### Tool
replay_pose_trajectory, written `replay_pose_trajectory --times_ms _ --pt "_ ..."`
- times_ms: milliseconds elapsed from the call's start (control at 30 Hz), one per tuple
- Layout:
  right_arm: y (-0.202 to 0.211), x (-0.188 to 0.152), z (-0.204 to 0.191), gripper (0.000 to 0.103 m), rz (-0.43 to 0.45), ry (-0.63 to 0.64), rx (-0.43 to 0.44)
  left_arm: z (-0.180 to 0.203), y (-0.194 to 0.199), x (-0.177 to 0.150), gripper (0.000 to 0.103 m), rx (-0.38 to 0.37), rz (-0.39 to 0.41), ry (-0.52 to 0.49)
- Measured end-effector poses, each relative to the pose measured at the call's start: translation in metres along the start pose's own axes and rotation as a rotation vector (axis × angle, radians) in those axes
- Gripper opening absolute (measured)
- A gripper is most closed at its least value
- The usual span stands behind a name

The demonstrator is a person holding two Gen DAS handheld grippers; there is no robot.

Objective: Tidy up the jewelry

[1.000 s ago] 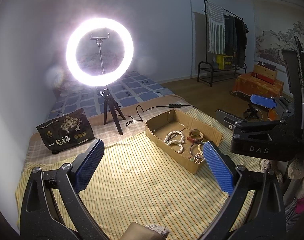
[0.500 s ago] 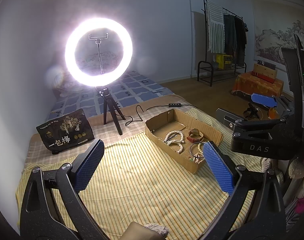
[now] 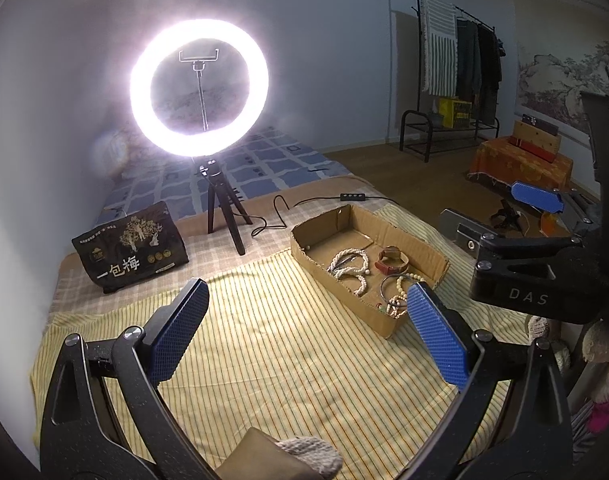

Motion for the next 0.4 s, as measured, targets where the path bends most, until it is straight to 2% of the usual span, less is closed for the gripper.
replay_pose_trajectory --times_ms 400 --pt "-0.0026 -0.0017 -0.0008 0.103 -0.007 0.007 0.002 -0.0016 -0.0039 -0.0026 0.101 0.016 0.011 -0.004"
Point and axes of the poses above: each gripper's, at about its wrist camera, not at the fingertips, and y roughly against the way its jaws point, z to its right, x to its top, the point moved 9 cm from there along -y, roughly the way its jaws point, and after that the axes turned 9 degrees about y, right-handed, at the moved point
